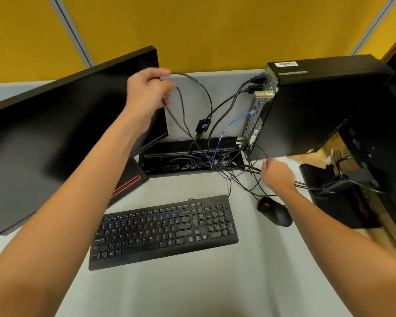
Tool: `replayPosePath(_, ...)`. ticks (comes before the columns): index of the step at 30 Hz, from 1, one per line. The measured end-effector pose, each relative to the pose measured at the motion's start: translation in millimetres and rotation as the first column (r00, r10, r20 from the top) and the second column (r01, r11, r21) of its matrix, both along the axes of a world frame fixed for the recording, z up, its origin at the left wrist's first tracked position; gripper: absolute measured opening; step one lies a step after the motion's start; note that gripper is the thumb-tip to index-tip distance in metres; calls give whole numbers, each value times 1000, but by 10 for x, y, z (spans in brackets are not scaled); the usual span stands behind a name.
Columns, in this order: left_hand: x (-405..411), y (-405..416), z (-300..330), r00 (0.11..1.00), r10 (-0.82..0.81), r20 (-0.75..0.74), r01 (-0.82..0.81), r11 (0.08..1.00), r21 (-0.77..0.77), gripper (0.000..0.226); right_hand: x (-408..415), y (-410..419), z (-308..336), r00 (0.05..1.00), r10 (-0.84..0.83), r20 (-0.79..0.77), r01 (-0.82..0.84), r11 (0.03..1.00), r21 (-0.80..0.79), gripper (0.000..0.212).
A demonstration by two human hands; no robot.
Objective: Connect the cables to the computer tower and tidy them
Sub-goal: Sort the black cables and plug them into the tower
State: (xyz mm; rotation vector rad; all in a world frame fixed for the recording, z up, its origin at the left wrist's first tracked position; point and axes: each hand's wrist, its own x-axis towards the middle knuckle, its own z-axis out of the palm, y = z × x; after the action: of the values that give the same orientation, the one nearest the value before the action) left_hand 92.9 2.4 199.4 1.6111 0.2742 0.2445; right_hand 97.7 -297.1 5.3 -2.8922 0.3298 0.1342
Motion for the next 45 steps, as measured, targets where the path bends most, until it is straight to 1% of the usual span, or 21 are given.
replayPosePath(1,4,-59,56,996,-83,34,85,994,-75,37,-33,66,-23,996,1,-88,-5,999,-44,34)
replayPosePath(2,7,-117,99,985,-160,68,167,979,-118,45,-56,143,-35,996,6,-88,-13,997,-82,45)
replayPosePath(3,6,-180,138,969,-226,97,237,964,-118,53,-77,242,-17,999,42,-7,-42,995,-95,58)
replayPosePath(5,-1,-294,183,938,-318,136,327,944,-48,63,-96,470,53,943,241,231,-219,969,-115,76)
replayPosePath(7,0,-381,199,915,-377,144,379,925,15,70,-59,697,115,841,412,352,-414,907,-72,75)
replayPosePath(8,12,-412,202,906,-397,147,398,917,29,73,-17,805,144,816,458,353,-486,874,-11,67)
replayPosePath(10,19,-440,216,893,-422,158,426,905,10,73,99,949,174,832,494,253,-553,780,294,39)
replayPosePath(12,16,-402,227,894,-413,174,425,904,-36,70,197,948,218,836,548,31,-451,654,608,29)
replayPosePath(14,-5,-329,226,899,-401,178,418,906,-67,67,242,861,280,785,611,-101,-396,621,676,27)
replayPosePath(15,-20,-284,217,901,-400,170,417,905,-83,65,251,809,316,783,614,-97,-419,637,647,23)
replayPosePath(17,-40,-185,199,914,-384,133,400,906,-136,62,289,715,413,863,504,35,-422,683,596,25)
replayPosePath(19,-13,-89,169,941,-328,77,337,922,-189,56,332,666,601,928,309,208,-362,616,700,30)
replayPosePath(23,106,14,-40,971,-216,-99,194,963,-188,47,431,657,1074,864,218,454,-499,481,721,21)
replayPosePath(25,123,-21,-229,941,-242,-236,218,968,-124,44,409,690,1234,838,224,497,-544,406,734,21)
replayPosePath(28,101,-123,-531,869,-258,-422,279,960,-13,32,325,731,1224,809,340,479,-587,477,654,21)
replayPosePath(31,83,-166,-773,793,-291,-535,400,911,98,28,253,741,1131,831,280,481,-555,476,682,21)
replayPosePath(34,104,-129,-869,765,-334,-551,500,847,179,37,239,790,1305,838,110,534,-536,349,769,21)
replayPosePath(37,101,-202,-818,761,-413,-500,544,826,145,52,251,875,1642,804,9,595,-575,269,773,24)
replayPosePath(40,69,-362,-782,755,-455,-471,583,795,167,56,298,928,1821,756,1,655,-622,314,718,26)
replayPosePath(43,61,-524,-887,782,-430,-451,581,764,281,20,327,954,1791,756,67,651,-616,408,673,27)
replayPosePath(45,86,-566,-851,858,-366,-359,458,862,216,34,339,913,1674,770,59,635,-592,435,678,23)
